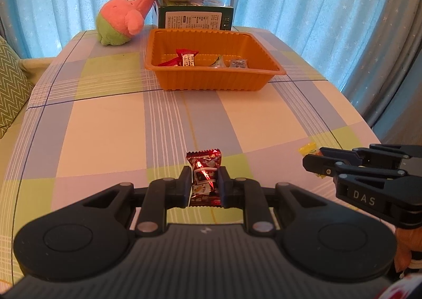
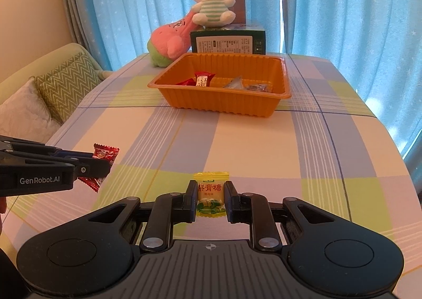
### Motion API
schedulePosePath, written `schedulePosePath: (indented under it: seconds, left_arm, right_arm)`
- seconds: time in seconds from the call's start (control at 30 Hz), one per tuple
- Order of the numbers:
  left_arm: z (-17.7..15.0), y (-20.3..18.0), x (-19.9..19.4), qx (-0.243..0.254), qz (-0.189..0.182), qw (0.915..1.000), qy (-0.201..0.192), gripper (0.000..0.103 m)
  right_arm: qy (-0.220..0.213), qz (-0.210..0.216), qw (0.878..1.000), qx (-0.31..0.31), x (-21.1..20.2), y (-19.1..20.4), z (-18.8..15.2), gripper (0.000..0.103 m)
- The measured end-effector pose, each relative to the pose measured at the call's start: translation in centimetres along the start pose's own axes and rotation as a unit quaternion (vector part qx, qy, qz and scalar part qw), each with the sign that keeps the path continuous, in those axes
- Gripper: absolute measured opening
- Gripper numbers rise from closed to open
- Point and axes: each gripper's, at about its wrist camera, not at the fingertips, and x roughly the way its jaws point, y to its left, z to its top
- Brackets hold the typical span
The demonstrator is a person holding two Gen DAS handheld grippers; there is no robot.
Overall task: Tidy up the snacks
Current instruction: 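Carry both candies over the orange basket, then open left tool over basket while right tool releases the yellow candy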
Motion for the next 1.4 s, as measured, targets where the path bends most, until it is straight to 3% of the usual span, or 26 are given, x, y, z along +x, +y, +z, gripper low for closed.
schedulePosePath:
  seconds: [0.33, 0.63, 1.13, 1.4]
  left_arm:
    - [2.3, -0.2, 0.3, 0.0, -0.01, 0.9999, -0.008, 0.018]
    - [7.8, -0.3, 2.3, 0.011, -0.023, 0.9993, -0.027, 0.018]
    - [18.3, 2.3, 10.2, -0.003, -0.023, 0.9988, -0.044, 0.019]
    - [21.4, 3.4, 14.2, -0.02, -0.031, 0.9987, -0.036, 0.019]
  right_arm:
    - [-0.004, -0.007, 1.0, 0.006, 0.3, -0.8, 1.6, 0.021]
    - [-0.029, -0.006, 0.999, 0.018, 1.9, -3.0, 7.2, 0.021]
    - [-0.049, -0.007, 0.997, 0.054, 9.4, -7.3, 17.1, 0.021]
    - [-0.04, -0.009, 0.996, 0.076, 13.1, -9.1, 19.4, 0.021]
